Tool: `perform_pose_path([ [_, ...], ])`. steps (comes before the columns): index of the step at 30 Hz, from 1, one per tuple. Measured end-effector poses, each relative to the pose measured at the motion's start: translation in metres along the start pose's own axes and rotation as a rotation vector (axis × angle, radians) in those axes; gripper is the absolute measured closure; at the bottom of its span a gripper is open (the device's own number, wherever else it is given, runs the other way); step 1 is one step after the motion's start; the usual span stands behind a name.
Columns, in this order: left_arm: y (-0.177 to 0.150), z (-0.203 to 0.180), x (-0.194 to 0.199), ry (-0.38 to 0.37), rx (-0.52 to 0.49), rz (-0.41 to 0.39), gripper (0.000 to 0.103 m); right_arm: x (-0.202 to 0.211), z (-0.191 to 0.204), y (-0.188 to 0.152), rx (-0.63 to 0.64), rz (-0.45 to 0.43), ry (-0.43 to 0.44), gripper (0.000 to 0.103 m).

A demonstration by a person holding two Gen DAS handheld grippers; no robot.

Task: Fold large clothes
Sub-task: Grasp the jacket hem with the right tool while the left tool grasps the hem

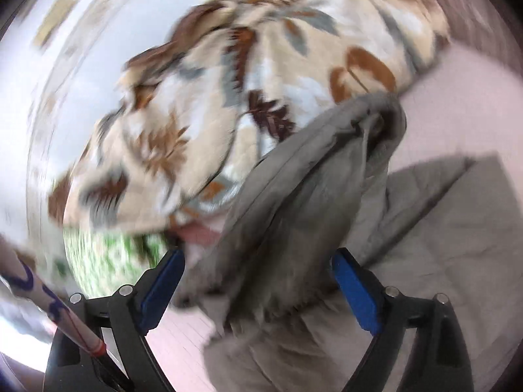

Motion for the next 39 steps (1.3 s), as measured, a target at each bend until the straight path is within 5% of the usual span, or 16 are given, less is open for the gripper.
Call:
perform_pose_path([
  [1, 0.0, 0.001, -0.001, -0.003, -0.001, 0.005, 0.013, -0.007, 0.0, 0.002, 0.001, 0.01, -0.013, 0.009],
  [3, 0.002, 0.004, -0.002, -0.026, 0.013, 0.017, 0.013, -0.015, 0.0, 0.003, 0.036, 0.036, -0.027, 0.026],
  [4, 0.003, 0.008, -0.002, -0.052, 0.033, 0.029, 0.013, -0.018, 0.002, 0.002, 0.069, 0.056, -0.025, 0.064],
  [5, 0.004, 0.011, -0.001, -0.073, 0.047, 0.034, 0.013, -0.019, 0.003, 0.0, 0.1, 0.073, -0.036, 0.084],
  [10, 0.002, 0.022, 0.012, -0.263, 0.105, 0.085, 0.013, 0.032, 0.003, -0.045, 0.4, 0.109, -0.005, 0.092],
  [14, 0.003, 0.023, 0.032, -0.391, 0.187, 0.092, 0.013, 0.086, -0.037, -0.096, 0.52, 0.152, 0.053, 0.093],
  [19, 0.016, -0.02, 0.02, -0.564, 0.254, 0.22, 0.013, 0.129, -0.104, -0.135, 0.515, 0.161, 0.122, 0.094],
  [26, 0.056, -0.121, -0.041, -0.744, 0.252, 0.407, 0.013, 0.134, -0.162, -0.132, 0.408, 0.171, 0.244, 0.094],
  [32, 0.062, -0.167, -0.067, -0.733, 0.244, 0.483, 0.013, 0.126, -0.16, -0.128, 0.411, 0.218, 0.286, 0.094],
  [35, 0.067, -0.174, -0.065, -0.674, 0.226, 0.539, 0.065, 0.125, -0.159, -0.132, 0.412, 0.236, 0.301, 0.094],
  [36, 0.071, -0.172, -0.058, -0.644, 0.206, 0.524, 0.075, 0.123, -0.159, -0.133, 0.406, 0.242, 0.306, 0.094],
  [39, 0.083, -0.165, -0.028, -0.558, 0.105, 0.427, 0.084, 0.124, -0.157, -0.137, 0.394, 0.265, 0.337, 0.094],
])
Point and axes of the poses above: each gripper's, at about its wrist camera, not at the fingertips, and x roughly against the way its jaws point, z to its left, y to its top, the point moved 4 cm from there along -x, roughly the way its jaws point, and after that the axes turned 7 degrees about y, right-handed, at the moved point
